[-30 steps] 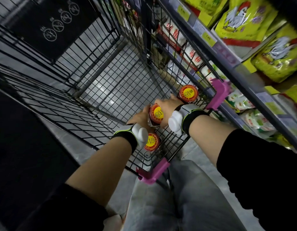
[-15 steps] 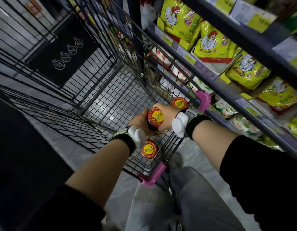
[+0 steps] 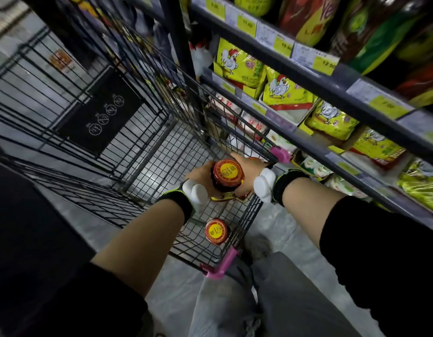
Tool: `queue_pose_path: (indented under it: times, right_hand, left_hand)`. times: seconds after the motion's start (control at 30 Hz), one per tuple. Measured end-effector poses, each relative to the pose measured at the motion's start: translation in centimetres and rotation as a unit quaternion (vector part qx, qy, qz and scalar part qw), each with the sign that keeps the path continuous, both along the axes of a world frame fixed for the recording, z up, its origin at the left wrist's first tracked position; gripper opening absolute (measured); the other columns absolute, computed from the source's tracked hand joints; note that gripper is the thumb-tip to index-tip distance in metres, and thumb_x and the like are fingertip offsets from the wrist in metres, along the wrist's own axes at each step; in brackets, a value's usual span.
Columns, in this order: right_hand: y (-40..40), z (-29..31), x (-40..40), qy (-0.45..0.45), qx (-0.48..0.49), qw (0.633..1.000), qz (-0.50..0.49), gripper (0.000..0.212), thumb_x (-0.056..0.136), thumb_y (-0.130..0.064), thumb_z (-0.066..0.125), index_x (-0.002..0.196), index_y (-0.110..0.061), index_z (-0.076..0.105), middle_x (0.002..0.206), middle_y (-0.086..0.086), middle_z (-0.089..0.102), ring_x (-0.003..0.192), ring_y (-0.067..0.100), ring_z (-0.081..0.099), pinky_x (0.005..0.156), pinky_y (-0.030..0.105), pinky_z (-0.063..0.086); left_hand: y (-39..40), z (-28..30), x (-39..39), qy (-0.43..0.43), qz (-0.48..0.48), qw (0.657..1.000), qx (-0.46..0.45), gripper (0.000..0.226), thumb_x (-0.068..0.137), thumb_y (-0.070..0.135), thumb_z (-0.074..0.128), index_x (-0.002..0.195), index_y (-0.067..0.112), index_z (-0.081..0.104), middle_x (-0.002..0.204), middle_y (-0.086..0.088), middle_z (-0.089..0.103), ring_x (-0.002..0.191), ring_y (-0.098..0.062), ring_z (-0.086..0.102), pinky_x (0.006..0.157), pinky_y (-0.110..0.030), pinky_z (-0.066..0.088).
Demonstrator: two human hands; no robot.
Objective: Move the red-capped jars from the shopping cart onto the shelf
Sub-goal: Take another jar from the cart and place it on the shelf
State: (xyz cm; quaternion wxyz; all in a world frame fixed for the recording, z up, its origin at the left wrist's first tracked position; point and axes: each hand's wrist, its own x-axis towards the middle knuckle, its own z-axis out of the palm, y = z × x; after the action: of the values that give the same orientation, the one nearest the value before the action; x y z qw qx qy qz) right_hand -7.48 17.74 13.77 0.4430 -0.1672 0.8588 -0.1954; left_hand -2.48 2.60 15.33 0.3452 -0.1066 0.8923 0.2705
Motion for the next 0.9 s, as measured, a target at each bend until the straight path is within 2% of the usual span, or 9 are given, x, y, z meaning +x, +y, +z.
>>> queue_pose_path:
  times: [0.07,0.2,0.3,0.4,0.47,0.53,0.63,0.8,0.9]
  right_hand:
    - [0.8,0.3,-0.1,0.013,0.016,1.000,-0.007,0.100,0.077,-0.033,0.069,0.151,-0.023,0.002,0.148,0.016,0.038,0.124,0.033,0.051,0.100,0.041,0.046]
    - [2.0,1.4,0.1,0.031,0.012,0.999,-0.029,0.096,0.078,-0.020,0.071,0.150,-0.019,0.007,0.144,0.016,0.044,0.125,0.032,0.050,0.102,0.040,0.045]
    - [2.4,3.1,0.1,0.018,-0.044,0.996,-0.077,0.091,0.077,-0.010,0.075,0.148,-0.012,0.018,0.145,0.012,0.044,0.130,0.028,0.046,0.099,0.023,0.038]
    - [2.8,4.3,0.2,0.029,-0.106,0.987,-0.116,0.078,0.076,0.003,0.072,0.143,-0.006,0.032,0.142,0.014,0.047,0.131,0.027,0.045,0.087,0.007,0.031]
    - [2.9,5.7,0.4,0.059,-0.130,0.984,-0.109,0.070,0.080,-0.002,0.069,0.142,-0.005,0.036,0.145,0.013,0.045,0.134,0.025,0.041,0.103,0.015,0.029]
    - [3.3,6.9,0.2,0.086,-0.156,0.975,-0.132,0.071,0.078,-0.006,0.072,0.141,-0.006,0.039,0.142,0.011,0.047,0.135,0.025,0.041,0.112,0.027,0.029]
    - [4.0,7.7,-0.2,0.092,-0.172,0.967,-0.162,0.086,0.063,-0.006,0.083,0.138,-0.011,0.042,0.137,0.011,0.054,0.129,0.025,0.048,0.110,0.034,0.036]
    - [5.9,10.6,-0.9,0.109,-0.153,0.968,-0.163,0.082,0.060,-0.001,0.083,0.134,-0.006,0.047,0.129,0.013,0.058,0.118,0.023,0.054,0.105,0.037,0.042]
    - [7.2,12.0,-1.4,0.131,-0.156,0.964,-0.173,0.088,0.057,-0.001,0.085,0.135,-0.007,0.046,0.131,0.013,0.058,0.122,0.026,0.054,0.104,0.032,0.041]
  left_hand:
    - [0.1,1.0,-0.3,0.008,0.004,1.000,0.014,0.082,0.065,0.016,0.082,0.134,0.018,0.037,0.129,-0.007,0.058,0.121,-0.028,0.052,0.101,-0.034,0.040]
    - [0.2,2.6,-0.8,0.035,0.011,0.999,0.010,0.088,0.062,0.016,0.084,0.136,0.020,0.036,0.129,-0.006,0.058,0.121,-0.027,0.052,0.103,-0.035,0.042]
    - [0.6,4.1,-1.3,0.045,0.019,0.998,0.026,0.090,0.063,0.010,0.083,0.138,0.020,0.035,0.129,-0.004,0.058,0.123,-0.025,0.052,0.102,-0.031,0.039]
    - [1.3,5.6,-1.9,0.057,0.037,0.995,0.067,0.090,0.060,0.006,0.083,0.136,0.017,0.036,0.130,-0.007,0.058,0.123,-0.027,0.052,0.107,-0.041,0.039]
    - [1.8,6.5,-2.5,0.072,0.045,0.992,0.090,0.090,0.059,0.003,0.083,0.135,0.013,0.037,0.131,-0.009,0.057,0.123,-0.027,0.052,0.107,-0.044,0.039]
    - [2.4,7.8,-2.6,0.083,0.042,0.991,0.099,0.088,0.060,-0.001,0.082,0.135,0.010,0.037,0.131,-0.007,0.056,0.122,-0.023,0.051,0.107,-0.038,0.039]
    - [2.8,9.0,-2.6,0.107,0.050,0.982,0.146,0.074,0.070,-0.013,0.069,0.135,0.002,0.035,0.132,-0.013,0.051,0.122,-0.022,0.048,0.093,-0.023,0.046]
    - [4.7,11.4,-4.1,0.129,0.006,0.985,0.116,0.087,0.058,-0.001,0.082,0.134,0.010,0.040,0.131,-0.011,0.056,0.122,-0.028,0.052,0.107,-0.044,0.039]
    - [5.8,12.5,-4.9,0.151,-0.001,0.980,0.131,0.088,0.059,-0.004,0.082,0.135,0.009,0.039,0.131,-0.011,0.055,0.122,-0.027,0.051,0.108,-0.041,0.038]
